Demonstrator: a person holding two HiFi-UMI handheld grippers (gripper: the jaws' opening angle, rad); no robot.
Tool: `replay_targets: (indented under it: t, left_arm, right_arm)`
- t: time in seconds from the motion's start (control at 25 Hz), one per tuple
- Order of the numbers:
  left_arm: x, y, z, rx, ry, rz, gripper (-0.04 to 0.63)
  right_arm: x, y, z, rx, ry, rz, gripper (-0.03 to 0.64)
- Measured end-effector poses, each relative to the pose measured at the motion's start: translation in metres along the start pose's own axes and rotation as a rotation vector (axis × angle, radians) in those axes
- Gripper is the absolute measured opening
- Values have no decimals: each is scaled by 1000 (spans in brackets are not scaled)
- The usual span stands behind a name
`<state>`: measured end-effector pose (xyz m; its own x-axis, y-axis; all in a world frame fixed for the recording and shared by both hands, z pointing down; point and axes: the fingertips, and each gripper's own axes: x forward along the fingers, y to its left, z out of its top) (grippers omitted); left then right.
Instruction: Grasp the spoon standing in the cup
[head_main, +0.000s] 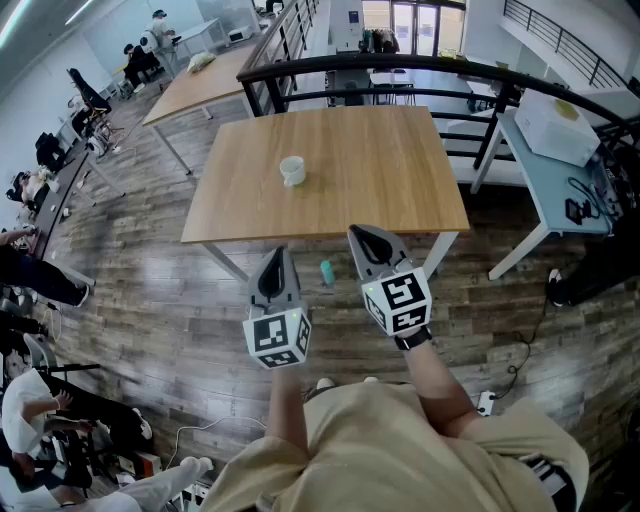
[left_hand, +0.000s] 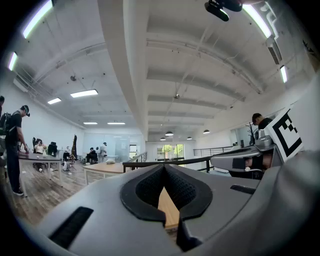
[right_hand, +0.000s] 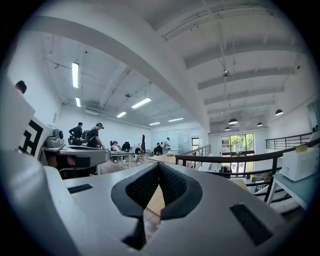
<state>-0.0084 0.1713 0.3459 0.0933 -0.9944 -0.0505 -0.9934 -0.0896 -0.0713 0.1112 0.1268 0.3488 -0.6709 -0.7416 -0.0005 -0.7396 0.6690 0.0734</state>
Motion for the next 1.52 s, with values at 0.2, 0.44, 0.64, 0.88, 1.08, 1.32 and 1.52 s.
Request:
replay_targets:
  t: [0.2,0.44,0.64,0.88,1.08,1.32,1.52]
  left_arm:
    - [2,-28,1,-2,4,-52,5]
    - [6,-39,-4,14,18,-63,5]
    - [14,-31,-11,14,33,-61,5]
    - [52,-11,-29,-15,47,-74,5]
    - [119,14,-30,-28,14,-101,5]
    - [193,67,-18,-50,-18,-117,5]
    - [241,106,-25,-66,-12,-117,5]
  right_arm:
    - [-9,-17,-8,49,22,8,14]
    - [-11,-23,-9,82,-1,4,14]
    - [-1,-23,-17,102,12,-4,14]
    - [38,-30,-37,105,53,-15,14]
    - [100,-52,-34,73,48,-27,14]
    - [188,-70,-10,36,35,-41,14]
    - [247,-77,-15,38,55,-51,14]
